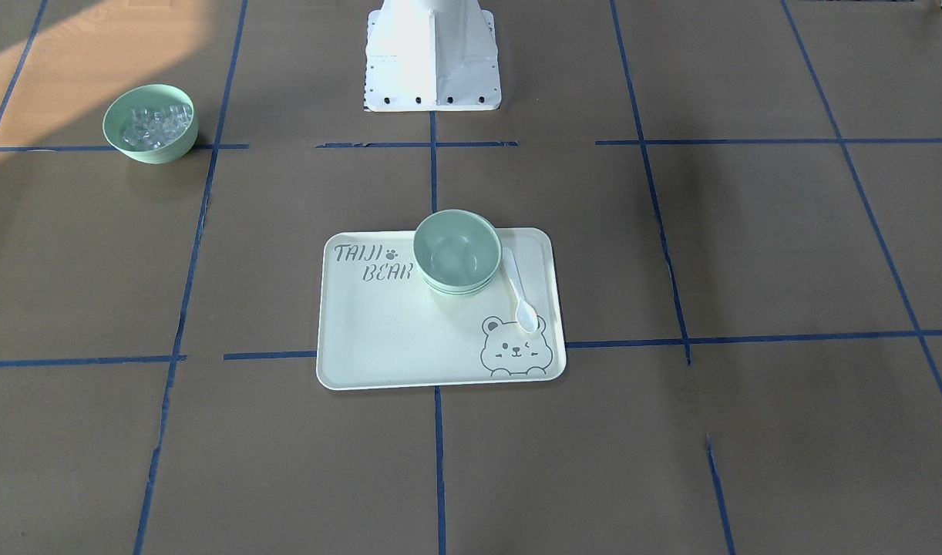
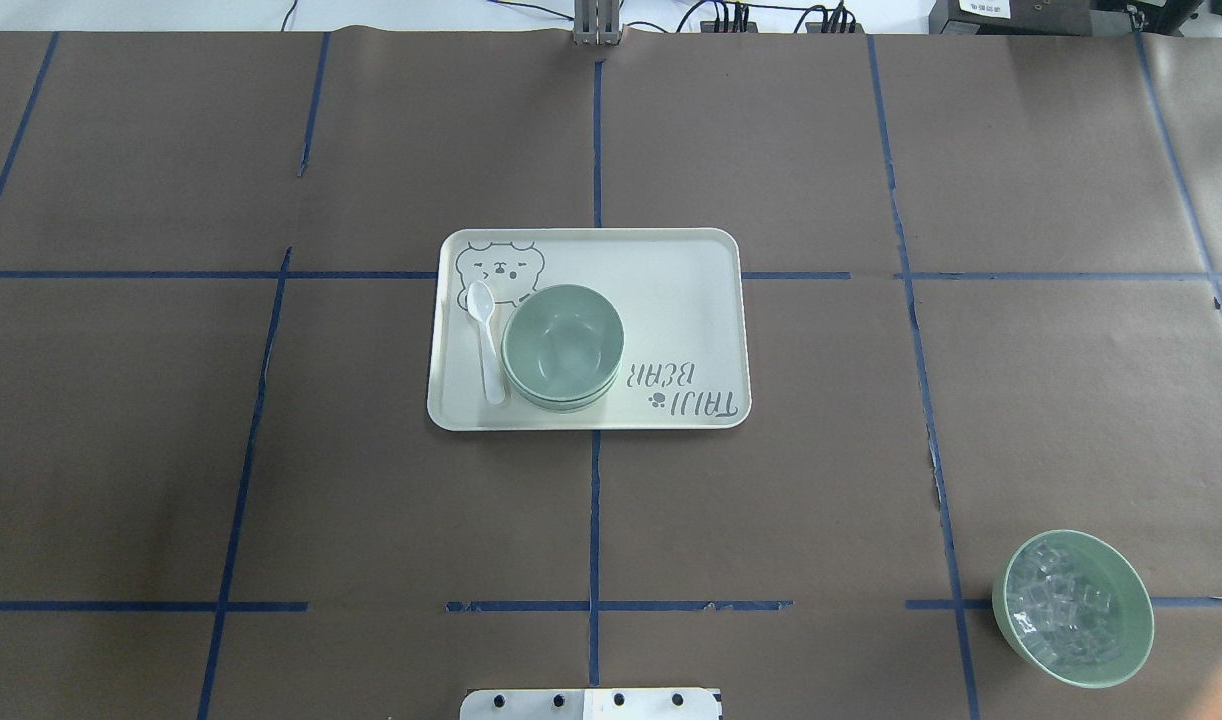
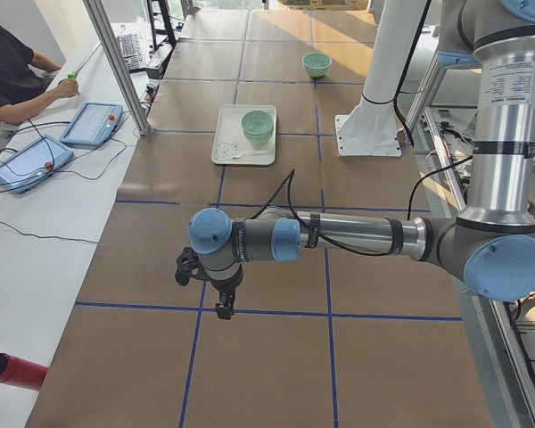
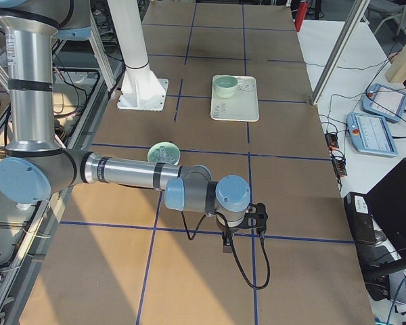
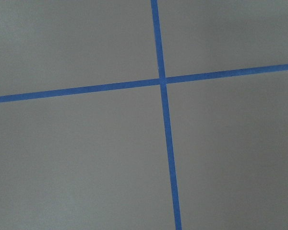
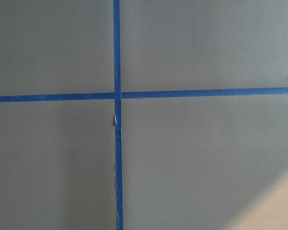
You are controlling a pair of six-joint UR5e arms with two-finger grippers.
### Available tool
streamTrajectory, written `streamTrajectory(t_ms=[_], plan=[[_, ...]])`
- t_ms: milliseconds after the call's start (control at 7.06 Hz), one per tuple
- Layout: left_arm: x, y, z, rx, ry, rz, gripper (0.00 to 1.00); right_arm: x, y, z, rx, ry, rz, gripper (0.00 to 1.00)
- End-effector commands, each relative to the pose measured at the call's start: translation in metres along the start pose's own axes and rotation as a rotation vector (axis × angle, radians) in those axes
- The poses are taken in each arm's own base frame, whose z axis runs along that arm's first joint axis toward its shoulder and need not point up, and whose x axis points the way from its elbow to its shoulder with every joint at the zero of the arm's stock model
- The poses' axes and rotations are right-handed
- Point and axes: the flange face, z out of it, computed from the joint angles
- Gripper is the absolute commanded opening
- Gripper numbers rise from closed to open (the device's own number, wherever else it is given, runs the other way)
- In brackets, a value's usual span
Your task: Stack green bowls together
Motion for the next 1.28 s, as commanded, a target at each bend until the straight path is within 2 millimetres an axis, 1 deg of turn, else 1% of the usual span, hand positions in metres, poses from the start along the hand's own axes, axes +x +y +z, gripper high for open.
streamTrajectory(t_ms=[0,283,1133], plan=[[-0.0001,0.0020,-0.0035,-0.001,0.000,-0.006,1.00,-0.0003,-0.0005,-0.0003,0.001,0.001,-0.003,1.00],[-0.0004,0.0023,-0.0077,0.008,-0.004,-0.004,1.00,-0.0017,-0.0008,-0.0014,0.003,-0.002,-0.002,1.00],[0.0028,0.0005,-0.0120,0.016,-0.004,-0.001,1.00,-0.0027,-0.0011,-0.0024,0.005,0.000,-0.005,1.00]])
